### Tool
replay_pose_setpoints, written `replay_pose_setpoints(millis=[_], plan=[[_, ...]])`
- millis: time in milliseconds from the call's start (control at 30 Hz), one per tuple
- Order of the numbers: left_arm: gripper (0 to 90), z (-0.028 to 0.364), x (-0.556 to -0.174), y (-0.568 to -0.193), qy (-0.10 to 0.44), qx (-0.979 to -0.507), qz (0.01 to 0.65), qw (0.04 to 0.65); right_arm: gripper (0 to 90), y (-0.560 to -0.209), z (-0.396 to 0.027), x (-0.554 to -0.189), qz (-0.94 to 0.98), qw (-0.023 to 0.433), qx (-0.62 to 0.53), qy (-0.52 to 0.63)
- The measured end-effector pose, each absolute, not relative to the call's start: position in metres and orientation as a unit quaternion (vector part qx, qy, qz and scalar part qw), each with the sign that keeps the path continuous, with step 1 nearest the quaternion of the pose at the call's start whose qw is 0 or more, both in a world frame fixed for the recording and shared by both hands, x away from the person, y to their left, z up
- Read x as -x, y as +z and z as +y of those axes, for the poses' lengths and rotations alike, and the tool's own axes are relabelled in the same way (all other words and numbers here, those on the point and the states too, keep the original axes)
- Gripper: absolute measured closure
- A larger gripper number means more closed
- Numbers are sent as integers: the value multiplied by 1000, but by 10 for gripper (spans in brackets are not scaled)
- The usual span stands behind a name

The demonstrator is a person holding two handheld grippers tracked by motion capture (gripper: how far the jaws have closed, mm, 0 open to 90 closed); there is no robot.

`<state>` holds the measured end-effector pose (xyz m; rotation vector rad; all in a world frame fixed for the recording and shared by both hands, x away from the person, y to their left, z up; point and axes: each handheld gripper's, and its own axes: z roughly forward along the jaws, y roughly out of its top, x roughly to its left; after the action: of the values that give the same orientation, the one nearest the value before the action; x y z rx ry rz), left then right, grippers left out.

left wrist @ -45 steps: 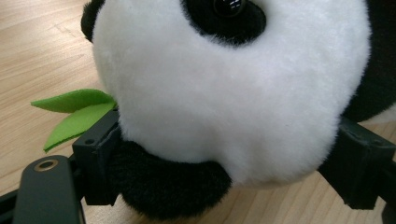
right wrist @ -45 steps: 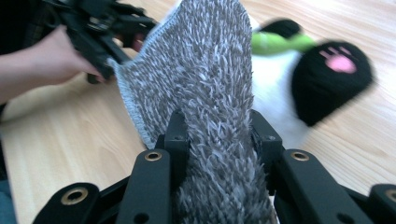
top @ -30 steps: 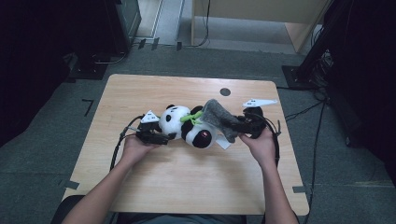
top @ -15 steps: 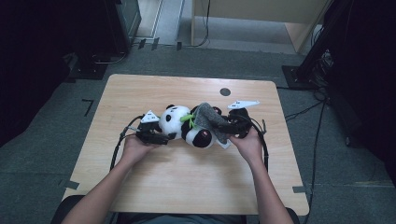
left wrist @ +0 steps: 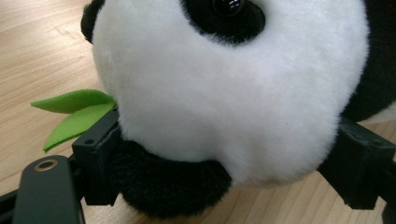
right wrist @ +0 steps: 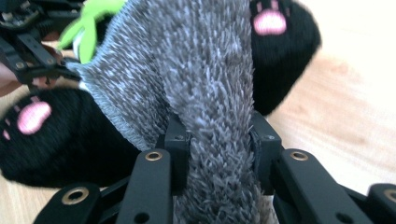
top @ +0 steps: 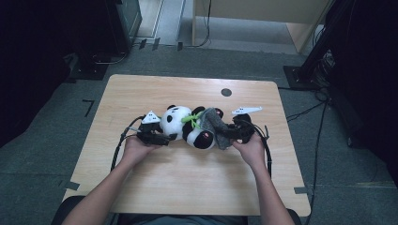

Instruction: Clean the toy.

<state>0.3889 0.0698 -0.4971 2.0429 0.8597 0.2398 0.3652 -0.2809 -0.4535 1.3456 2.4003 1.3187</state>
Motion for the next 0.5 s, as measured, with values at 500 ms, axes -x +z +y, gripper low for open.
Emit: replay_pose_setpoints(millis=[500], plan=[[141, 70, -389, -497, 93, -820, 349, 444, 682, -469, -296, -361, 792, 53, -473, 381]])
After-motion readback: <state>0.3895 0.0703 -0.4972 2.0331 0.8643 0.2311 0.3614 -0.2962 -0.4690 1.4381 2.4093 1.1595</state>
